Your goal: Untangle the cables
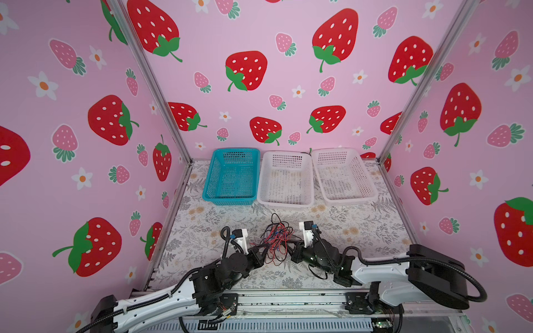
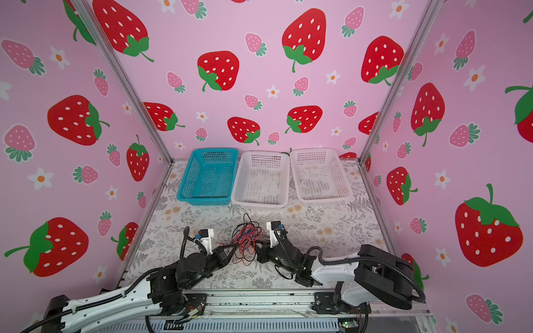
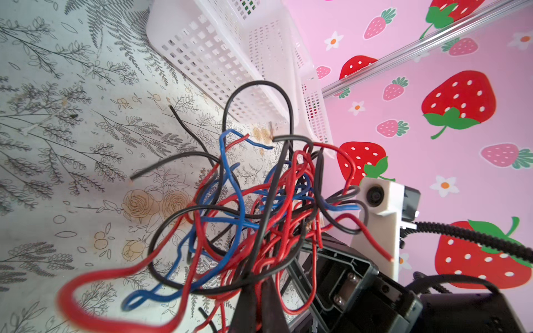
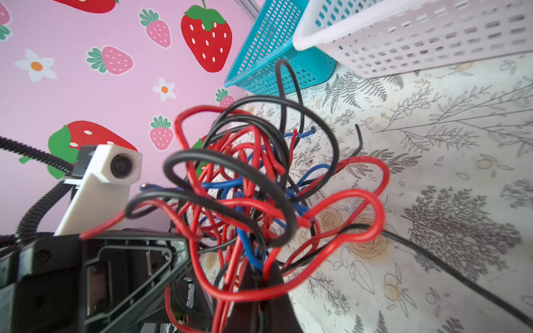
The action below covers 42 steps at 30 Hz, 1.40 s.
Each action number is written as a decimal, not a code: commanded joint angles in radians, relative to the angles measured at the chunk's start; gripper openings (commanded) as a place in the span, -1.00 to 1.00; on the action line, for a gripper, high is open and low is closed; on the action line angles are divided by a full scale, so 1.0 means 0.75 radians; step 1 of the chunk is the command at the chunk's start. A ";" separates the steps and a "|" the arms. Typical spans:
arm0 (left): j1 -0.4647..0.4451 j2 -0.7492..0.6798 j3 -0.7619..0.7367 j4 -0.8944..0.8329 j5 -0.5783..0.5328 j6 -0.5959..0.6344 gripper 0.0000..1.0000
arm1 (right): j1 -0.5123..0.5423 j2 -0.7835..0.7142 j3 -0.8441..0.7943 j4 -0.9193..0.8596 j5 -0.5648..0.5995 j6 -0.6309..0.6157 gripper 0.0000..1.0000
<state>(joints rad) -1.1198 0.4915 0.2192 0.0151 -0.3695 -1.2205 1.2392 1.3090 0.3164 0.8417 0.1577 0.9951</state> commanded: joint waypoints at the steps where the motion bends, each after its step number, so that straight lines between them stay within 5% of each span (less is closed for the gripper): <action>1: 0.000 -0.119 -0.022 -0.180 -0.099 -0.046 -1.00 | -0.021 -0.139 -0.100 -0.171 0.203 -0.044 -1.00; 10: 0.000 -0.366 -0.067 -0.361 -0.152 -0.071 -1.00 | -0.022 -0.522 -0.239 -0.601 0.286 -0.184 -1.00; 19: -0.001 -0.219 -0.026 -0.367 -0.125 -0.064 -1.00 | -0.023 -0.688 -0.135 -0.883 0.217 -0.363 -1.00; 24: 0.000 -0.046 0.040 -0.323 -0.086 -0.012 -1.00 | -0.022 -0.655 -0.017 -0.911 0.026 -0.522 -0.77; 27: 0.000 0.044 0.083 -0.302 -0.053 0.035 -1.00 | -0.022 -0.635 0.095 -1.001 -0.069 -0.595 -0.46; 34: -0.001 0.157 0.103 -0.210 0.001 0.085 -1.00 | -0.022 -0.682 0.305 -1.253 -0.029 -0.649 -0.03; 42: 0.000 0.214 0.131 -0.205 0.010 0.122 -1.00 | -0.022 -0.490 0.408 -1.210 -0.196 -0.662 0.02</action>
<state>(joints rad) -1.1233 0.6487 0.2737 -0.1608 -0.3473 -1.1484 1.2274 0.8745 0.6014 -0.0525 0.0757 0.5125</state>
